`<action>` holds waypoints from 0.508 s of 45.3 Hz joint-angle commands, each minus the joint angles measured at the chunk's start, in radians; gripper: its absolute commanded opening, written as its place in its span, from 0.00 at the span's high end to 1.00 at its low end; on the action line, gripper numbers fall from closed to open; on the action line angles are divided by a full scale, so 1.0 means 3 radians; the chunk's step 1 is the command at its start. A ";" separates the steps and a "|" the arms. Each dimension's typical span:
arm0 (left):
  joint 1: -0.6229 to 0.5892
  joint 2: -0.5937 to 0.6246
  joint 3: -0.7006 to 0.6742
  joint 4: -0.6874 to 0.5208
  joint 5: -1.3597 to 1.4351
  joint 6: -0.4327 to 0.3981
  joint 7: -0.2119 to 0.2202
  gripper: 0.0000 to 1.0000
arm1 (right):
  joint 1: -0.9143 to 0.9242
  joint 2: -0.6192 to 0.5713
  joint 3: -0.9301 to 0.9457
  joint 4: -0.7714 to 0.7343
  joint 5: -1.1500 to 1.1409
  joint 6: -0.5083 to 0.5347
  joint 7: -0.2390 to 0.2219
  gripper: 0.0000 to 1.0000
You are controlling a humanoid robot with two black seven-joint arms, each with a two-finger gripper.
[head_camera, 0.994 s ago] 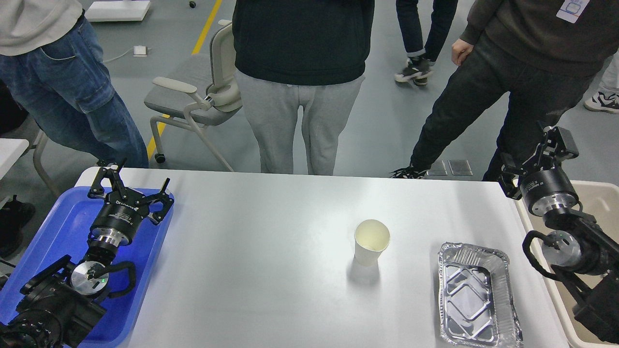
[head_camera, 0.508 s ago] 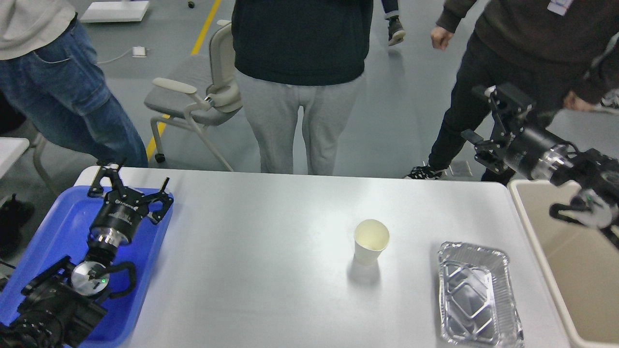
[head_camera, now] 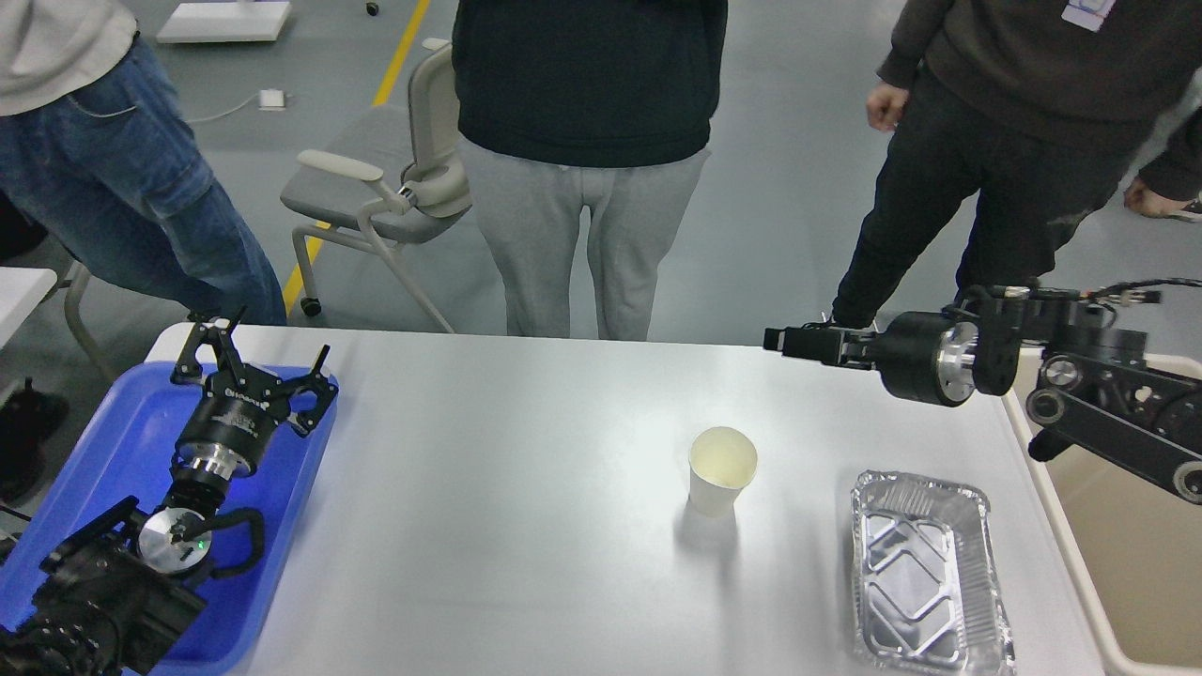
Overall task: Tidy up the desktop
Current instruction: 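Swing the right gripper inward toward the white paper cup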
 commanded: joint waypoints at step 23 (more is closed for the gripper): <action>-0.0001 -0.0004 0.0000 0.0000 0.0002 0.0000 0.0000 0.00 | 0.0299 0.1011 -0.1261 -0.0728 -0.0853 -0.0099 -0.0004 0.00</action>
